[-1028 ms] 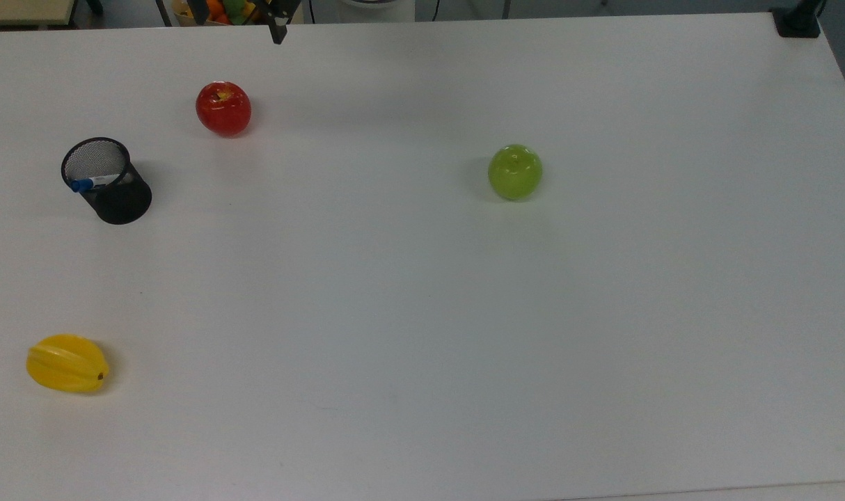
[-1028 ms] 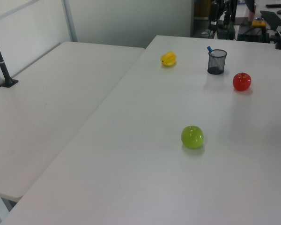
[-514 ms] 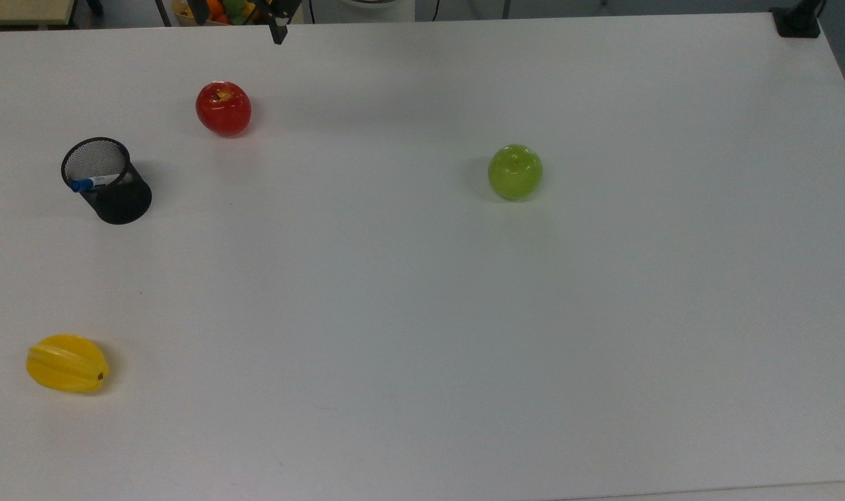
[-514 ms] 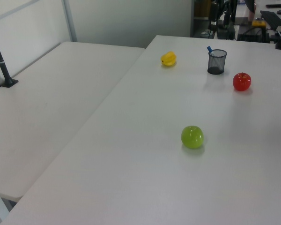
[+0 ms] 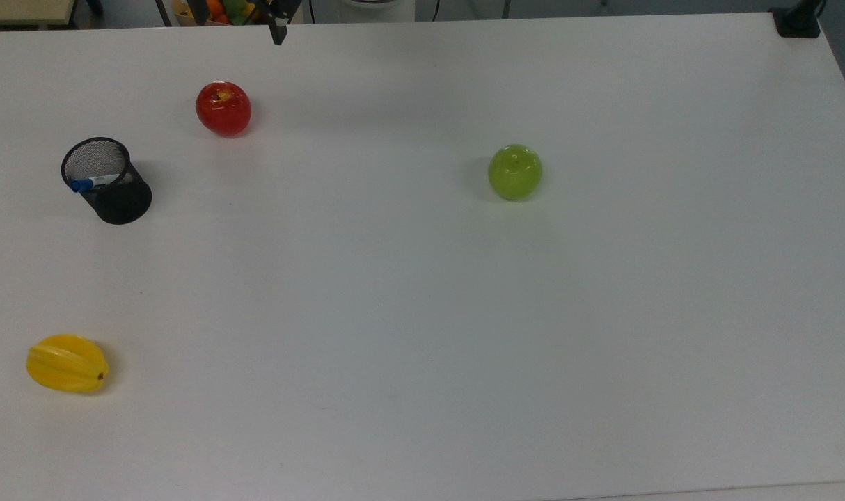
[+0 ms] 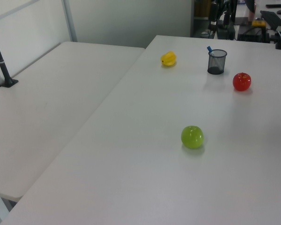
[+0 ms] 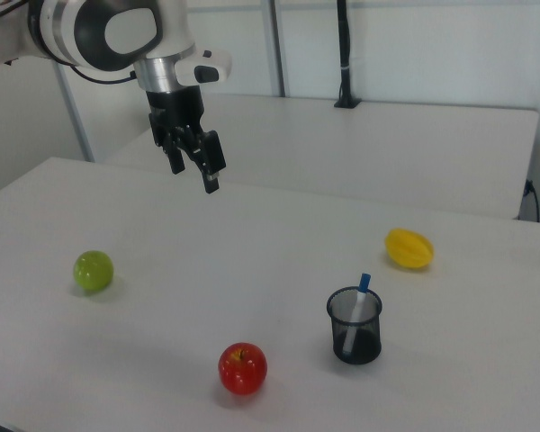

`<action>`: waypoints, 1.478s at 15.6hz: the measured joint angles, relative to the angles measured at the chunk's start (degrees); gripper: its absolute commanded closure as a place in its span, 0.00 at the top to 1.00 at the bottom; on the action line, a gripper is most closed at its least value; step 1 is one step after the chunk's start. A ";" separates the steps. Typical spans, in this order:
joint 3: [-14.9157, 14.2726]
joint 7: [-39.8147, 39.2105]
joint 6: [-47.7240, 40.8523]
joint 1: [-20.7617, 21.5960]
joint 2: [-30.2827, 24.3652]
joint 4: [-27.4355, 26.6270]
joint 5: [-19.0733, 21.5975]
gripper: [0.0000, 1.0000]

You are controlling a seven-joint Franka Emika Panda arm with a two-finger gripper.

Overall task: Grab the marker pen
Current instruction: 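Move the gripper over the black mesh cup to the blue-capped marker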

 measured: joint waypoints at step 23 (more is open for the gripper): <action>-0.26 -17.47 36.50 -18.38 13.24 -6.50 4.35 0.78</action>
